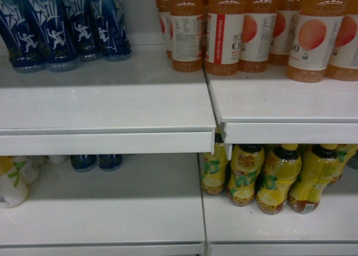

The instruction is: Move water from second to third shelf

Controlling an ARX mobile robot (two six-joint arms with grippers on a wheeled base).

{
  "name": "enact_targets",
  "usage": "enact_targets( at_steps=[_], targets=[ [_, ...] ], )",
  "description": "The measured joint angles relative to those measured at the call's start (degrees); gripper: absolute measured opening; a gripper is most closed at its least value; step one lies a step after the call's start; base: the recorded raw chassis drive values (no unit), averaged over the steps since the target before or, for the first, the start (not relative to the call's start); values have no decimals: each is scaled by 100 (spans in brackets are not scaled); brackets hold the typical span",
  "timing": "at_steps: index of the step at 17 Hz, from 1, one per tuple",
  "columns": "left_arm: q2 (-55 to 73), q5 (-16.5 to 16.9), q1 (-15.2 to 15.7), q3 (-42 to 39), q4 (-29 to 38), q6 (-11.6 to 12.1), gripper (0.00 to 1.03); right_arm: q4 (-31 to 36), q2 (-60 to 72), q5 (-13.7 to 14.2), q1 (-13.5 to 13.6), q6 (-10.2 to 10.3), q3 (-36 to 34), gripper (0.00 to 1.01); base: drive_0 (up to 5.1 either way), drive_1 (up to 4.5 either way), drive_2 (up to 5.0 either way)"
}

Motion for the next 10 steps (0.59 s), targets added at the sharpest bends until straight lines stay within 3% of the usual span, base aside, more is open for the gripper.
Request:
enact_targets(
  at_steps=[10],
  targets=[
    [0,0,0,0,-2,0,98,11,-2,2,0,0,0,43,-502,243,243]
  ],
)
